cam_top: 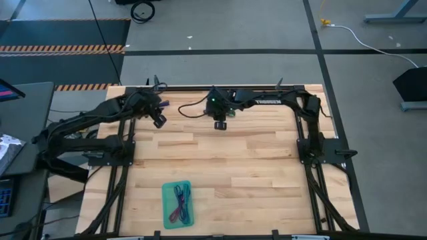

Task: Pick and place USB-C Cables
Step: Put the green charger cable into the green bin

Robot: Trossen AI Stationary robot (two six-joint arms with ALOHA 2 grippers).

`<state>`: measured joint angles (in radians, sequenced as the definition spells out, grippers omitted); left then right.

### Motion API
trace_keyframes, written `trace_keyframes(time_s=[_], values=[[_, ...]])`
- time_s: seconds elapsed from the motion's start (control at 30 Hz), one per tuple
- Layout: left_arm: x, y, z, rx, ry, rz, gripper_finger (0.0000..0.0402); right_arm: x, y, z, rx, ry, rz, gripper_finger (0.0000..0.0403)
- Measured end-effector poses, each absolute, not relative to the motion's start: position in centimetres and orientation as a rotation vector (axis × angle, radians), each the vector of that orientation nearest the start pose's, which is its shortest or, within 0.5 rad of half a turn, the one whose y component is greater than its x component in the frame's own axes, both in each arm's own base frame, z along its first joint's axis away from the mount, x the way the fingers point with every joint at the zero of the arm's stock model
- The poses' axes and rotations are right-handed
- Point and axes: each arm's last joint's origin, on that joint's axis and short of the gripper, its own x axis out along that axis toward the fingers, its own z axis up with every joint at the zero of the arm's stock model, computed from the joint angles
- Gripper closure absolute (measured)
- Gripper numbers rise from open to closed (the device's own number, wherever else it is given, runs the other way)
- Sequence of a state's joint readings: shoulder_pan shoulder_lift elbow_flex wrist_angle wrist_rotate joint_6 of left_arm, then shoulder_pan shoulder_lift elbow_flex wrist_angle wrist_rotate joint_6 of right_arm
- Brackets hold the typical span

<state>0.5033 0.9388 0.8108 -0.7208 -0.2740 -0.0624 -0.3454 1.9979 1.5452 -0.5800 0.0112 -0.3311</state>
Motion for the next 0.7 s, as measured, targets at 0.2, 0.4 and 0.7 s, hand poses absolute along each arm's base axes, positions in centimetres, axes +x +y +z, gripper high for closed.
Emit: trace_keyframes(time_s=[0.2, 0.4, 0.7], values=[[15.8, 10.3, 27.0, -0.175, 0.831, 0.716, 0.0282, 39.6, -16.6, 18.7, -0.121, 1.129, -0.173, 0.0279], [16.2, 10.4, 27.2, -0.161, 0.797, 0.667, 0.0282, 38.7, -18.1, 16.7, -0.094, 1.243, -0.193, 0.0279], [16.2, 10.3, 27.1, -0.172, 0.798, 0.641, 0.0283, 38.7, -18.7, 14.3, -0.125, 1.327, -0.205, 0.028]])
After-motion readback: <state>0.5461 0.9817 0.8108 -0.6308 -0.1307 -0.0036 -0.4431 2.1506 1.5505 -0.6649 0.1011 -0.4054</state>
